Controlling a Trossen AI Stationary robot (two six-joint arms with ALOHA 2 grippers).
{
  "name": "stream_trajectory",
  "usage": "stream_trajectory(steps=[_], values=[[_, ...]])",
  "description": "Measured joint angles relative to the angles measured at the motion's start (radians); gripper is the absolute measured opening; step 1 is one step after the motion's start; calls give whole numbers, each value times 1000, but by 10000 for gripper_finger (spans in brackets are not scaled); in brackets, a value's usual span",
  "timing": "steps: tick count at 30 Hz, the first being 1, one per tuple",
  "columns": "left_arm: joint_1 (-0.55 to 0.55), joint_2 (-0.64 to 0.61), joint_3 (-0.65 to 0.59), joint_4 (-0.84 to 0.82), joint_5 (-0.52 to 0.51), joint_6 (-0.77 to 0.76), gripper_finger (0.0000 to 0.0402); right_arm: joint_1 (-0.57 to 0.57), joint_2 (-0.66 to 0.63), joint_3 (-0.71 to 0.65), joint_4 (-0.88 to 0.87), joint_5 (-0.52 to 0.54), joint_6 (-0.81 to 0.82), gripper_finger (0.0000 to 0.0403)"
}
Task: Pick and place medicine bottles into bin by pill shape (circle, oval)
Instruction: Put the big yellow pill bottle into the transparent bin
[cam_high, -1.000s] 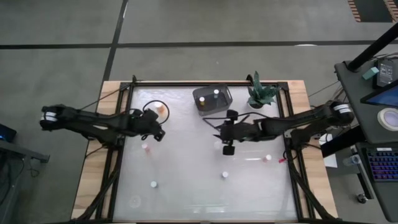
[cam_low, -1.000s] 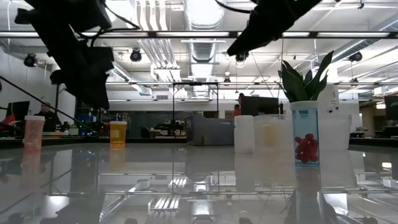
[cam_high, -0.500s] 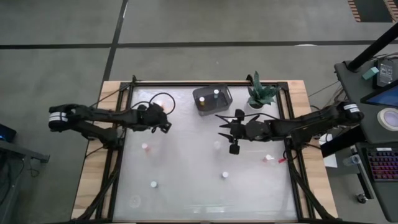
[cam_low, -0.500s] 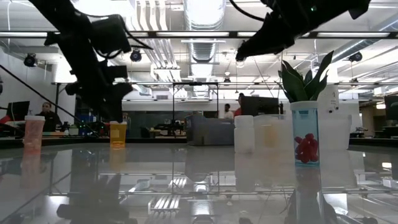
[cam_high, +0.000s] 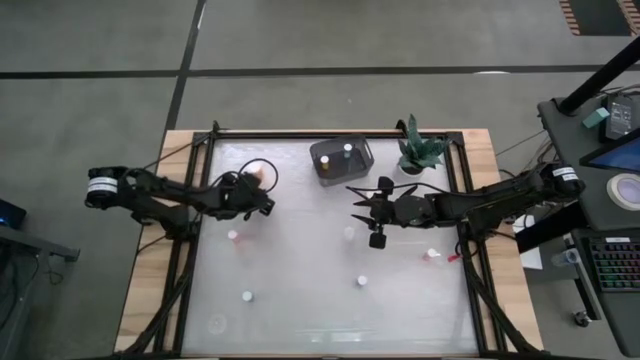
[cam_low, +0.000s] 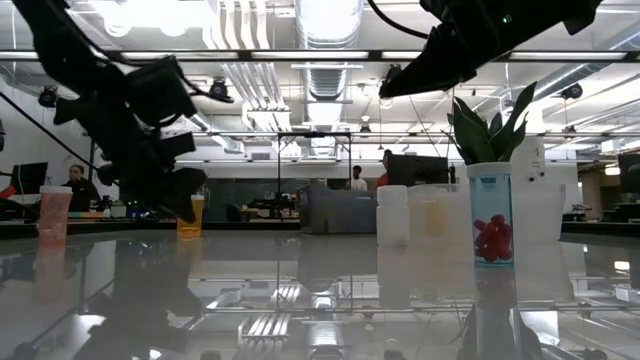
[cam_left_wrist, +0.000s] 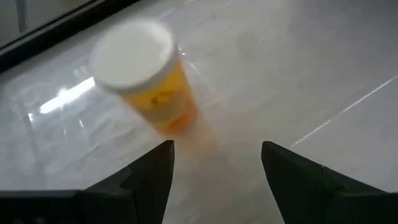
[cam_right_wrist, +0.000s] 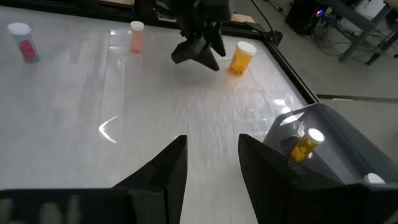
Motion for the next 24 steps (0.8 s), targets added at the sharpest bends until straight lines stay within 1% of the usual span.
stream_trajectory(steps=[6,11,14,17,24], values=[[0,3,-88,121,-25,13,226,0,0,0,0,0,2,134],[0,6,-165,324,-33,103,226,0,0,-1,0,0,2,134],[1,7,-206,419,-64,109,226,0,0,-1,0,0,2,134],[1,7,-236,462,-98,113,226,0,0,-1,-1,0,2,134],[9,7,-278,604,-98,215,226,0,0,-1,-1,0,2,134]])
